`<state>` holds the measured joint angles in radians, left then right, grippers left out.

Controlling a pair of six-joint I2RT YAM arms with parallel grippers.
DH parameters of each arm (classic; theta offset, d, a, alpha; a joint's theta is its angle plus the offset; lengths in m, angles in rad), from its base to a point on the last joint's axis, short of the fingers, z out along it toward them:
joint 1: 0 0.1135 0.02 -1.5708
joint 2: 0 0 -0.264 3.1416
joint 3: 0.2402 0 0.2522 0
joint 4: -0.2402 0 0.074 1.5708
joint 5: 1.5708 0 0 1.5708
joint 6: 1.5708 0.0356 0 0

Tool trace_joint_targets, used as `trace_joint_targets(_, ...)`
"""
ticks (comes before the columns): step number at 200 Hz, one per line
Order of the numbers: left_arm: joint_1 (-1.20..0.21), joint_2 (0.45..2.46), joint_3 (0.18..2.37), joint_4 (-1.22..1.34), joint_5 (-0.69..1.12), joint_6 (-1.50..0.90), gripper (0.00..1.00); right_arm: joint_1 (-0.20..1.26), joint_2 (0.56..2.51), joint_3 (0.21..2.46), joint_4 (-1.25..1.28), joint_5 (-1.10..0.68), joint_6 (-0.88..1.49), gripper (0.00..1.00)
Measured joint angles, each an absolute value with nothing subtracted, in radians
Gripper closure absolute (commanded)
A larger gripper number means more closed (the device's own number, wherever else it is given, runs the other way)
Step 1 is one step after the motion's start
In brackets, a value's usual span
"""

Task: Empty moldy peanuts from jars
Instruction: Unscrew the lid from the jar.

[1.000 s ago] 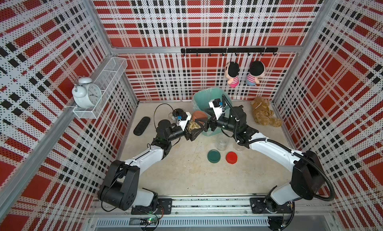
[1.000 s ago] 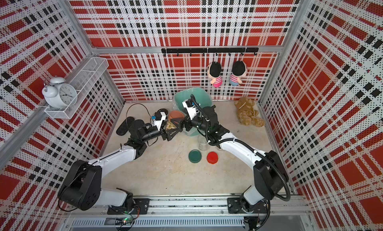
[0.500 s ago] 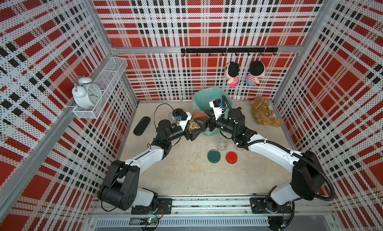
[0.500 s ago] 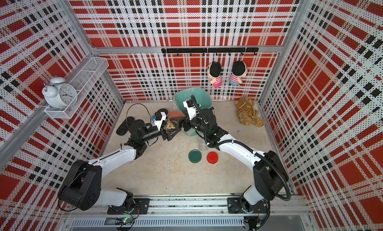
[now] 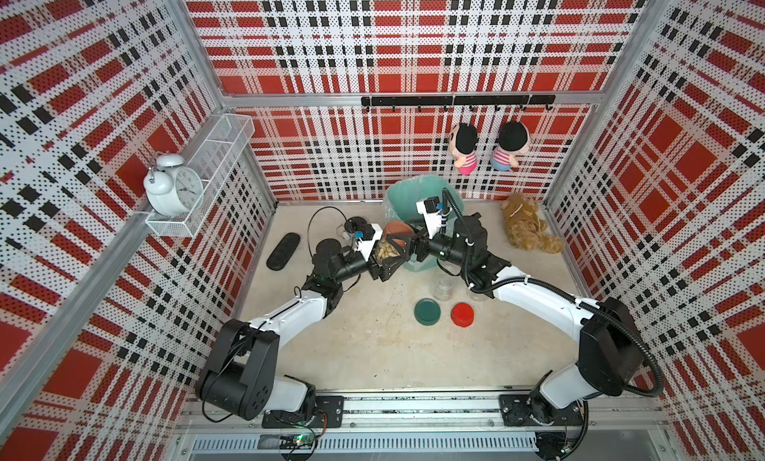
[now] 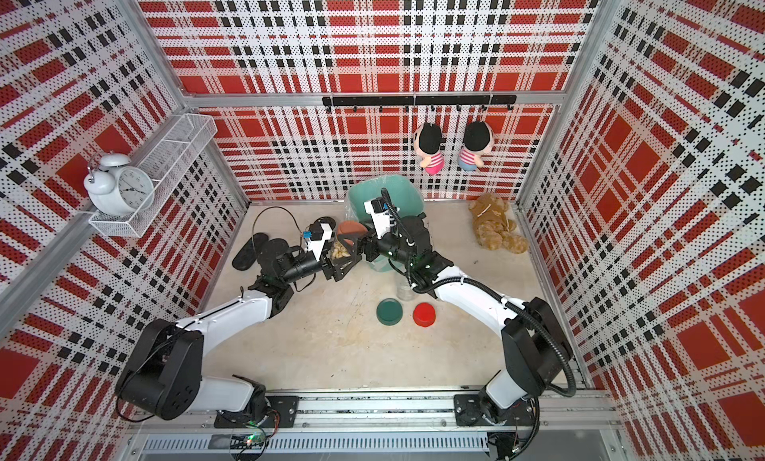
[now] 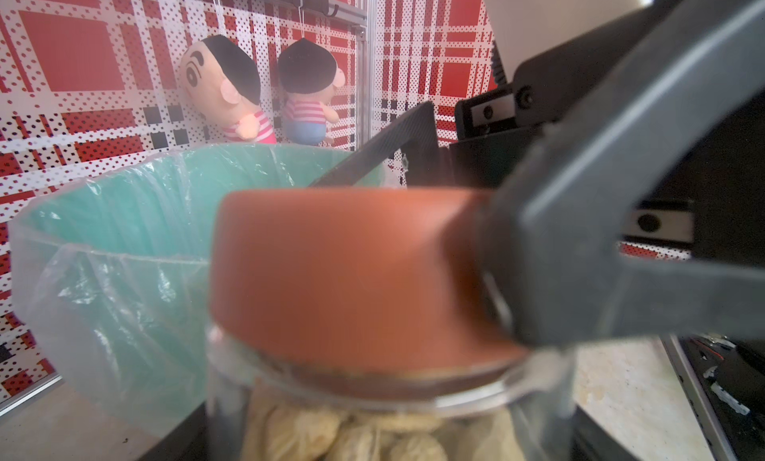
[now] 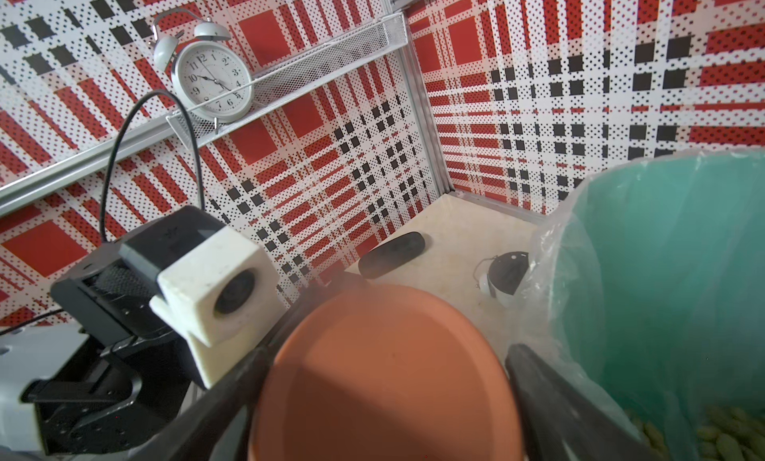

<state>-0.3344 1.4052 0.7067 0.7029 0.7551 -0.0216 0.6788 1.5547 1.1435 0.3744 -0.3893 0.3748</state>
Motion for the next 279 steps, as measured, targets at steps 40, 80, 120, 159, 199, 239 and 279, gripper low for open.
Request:
trace_joint_targets(40,-0.334,1.405,0.707,0.705,0.756,-0.018,1.00,0.671,1.556,1.143,0.379,-0.426,0.354,0.33)
trace_joint_targets(80,-0.332,1.405,0.707,0.706,0.767,-0.019,1.00,0.660,1.556,1.142,0.382,-0.467,0.327,0.36)
trace_joint_targets(120,-0.336,1.405,0.707,0.710,0.794,-0.017,1.00,0.577,1.562,1.128,0.437,-0.685,0.253,0.45)
trace_joint_targets(159,-0.339,1.405,0.707,0.711,0.816,-0.012,1.00,0.518,1.615,1.192,0.417,-0.916,0.117,0.46)
trace_joint_targets(199,-0.327,1.406,0.707,0.710,0.802,-0.019,1.00,0.461,1.642,1.235,0.485,-1.031,0.120,0.43)
trace_joint_targets(239,-0.315,1.406,0.707,0.709,0.783,-0.019,1.00,0.430,1.635,1.214,0.644,-1.021,0.217,0.40)
trace_joint_targets(279,-0.298,1.405,0.707,0.709,0.772,-0.020,1.00,0.438,1.505,1.081,0.617,-0.923,0.193,0.38)
